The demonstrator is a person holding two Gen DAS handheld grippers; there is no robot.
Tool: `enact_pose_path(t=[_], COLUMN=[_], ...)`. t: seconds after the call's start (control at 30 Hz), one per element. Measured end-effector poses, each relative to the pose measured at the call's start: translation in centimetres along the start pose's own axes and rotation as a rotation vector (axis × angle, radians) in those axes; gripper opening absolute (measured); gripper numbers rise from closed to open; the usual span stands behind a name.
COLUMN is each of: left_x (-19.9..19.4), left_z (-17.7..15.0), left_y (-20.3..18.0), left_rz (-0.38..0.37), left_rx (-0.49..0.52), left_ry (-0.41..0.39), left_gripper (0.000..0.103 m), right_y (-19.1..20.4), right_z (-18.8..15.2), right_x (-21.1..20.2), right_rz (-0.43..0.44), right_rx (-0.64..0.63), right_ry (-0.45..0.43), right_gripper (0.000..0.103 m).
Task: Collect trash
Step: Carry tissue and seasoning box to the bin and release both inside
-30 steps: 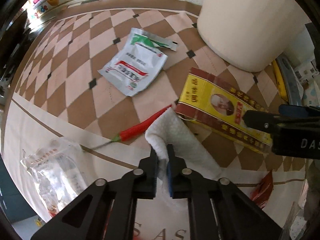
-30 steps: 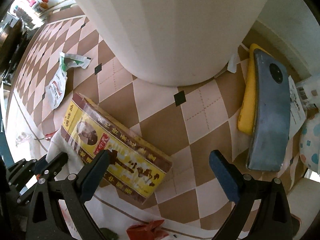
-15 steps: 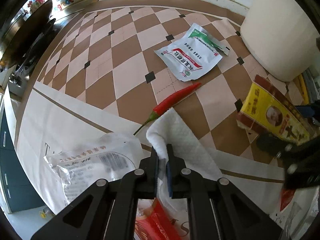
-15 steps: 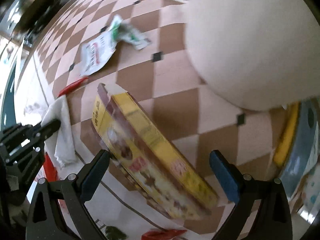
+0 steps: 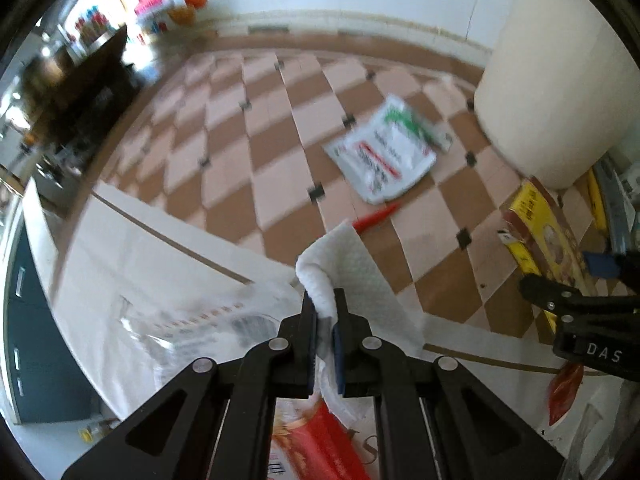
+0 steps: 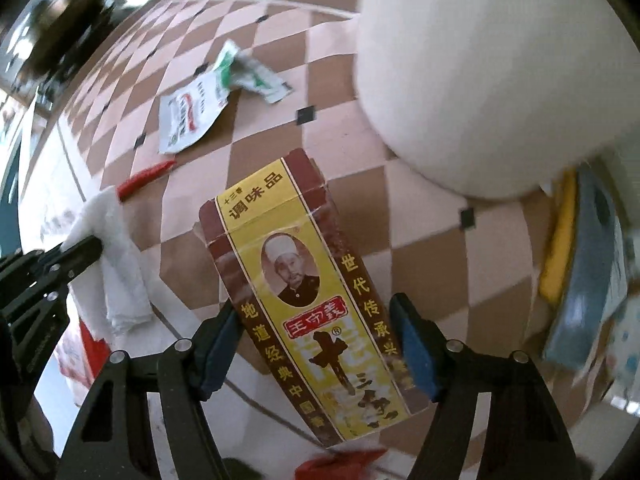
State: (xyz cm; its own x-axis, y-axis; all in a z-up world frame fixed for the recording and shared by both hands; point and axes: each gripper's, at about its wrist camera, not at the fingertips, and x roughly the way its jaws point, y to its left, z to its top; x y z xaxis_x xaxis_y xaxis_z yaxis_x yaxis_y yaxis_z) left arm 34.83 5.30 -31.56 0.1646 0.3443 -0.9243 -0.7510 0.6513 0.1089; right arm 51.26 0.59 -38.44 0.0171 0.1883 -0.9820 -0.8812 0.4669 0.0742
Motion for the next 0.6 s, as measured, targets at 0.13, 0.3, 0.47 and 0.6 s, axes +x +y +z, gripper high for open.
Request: enact_pose_path(t=[0.13, 0.3, 0.47, 0.6], left_x=[-2.6, -5.8, -9.2, -11.4], left_z=[0.2, 0.7, -0.3, -2.0], left_y=[1.2, 3.9, 7.6, 11.1], left_rz=[0.027, 0.055, 0.082, 0.092], left_rx=[-0.018, -0.045, -0.080, -0.118], left_ry=[-0.059, -0.133, -0.207, -0.241], left_gripper=[0.004, 0.004, 0.004, 0.004], right_y=[-0.3, 0.7, 3.7, 5.5], right_z=[-1.3, -2.6, -3.1, -5.4], right_x=[-2.5, -6.4, -9.9, -13.9], right_rz=[-0.016, -0.020, -0.013, -0.006], right_rx=[0.126, 0.235, 0.242, 0.207], right_ry=[-0.059, -0.142, -0.202, -0.242], right_gripper=[0.073, 0.072, 0.072, 0.071])
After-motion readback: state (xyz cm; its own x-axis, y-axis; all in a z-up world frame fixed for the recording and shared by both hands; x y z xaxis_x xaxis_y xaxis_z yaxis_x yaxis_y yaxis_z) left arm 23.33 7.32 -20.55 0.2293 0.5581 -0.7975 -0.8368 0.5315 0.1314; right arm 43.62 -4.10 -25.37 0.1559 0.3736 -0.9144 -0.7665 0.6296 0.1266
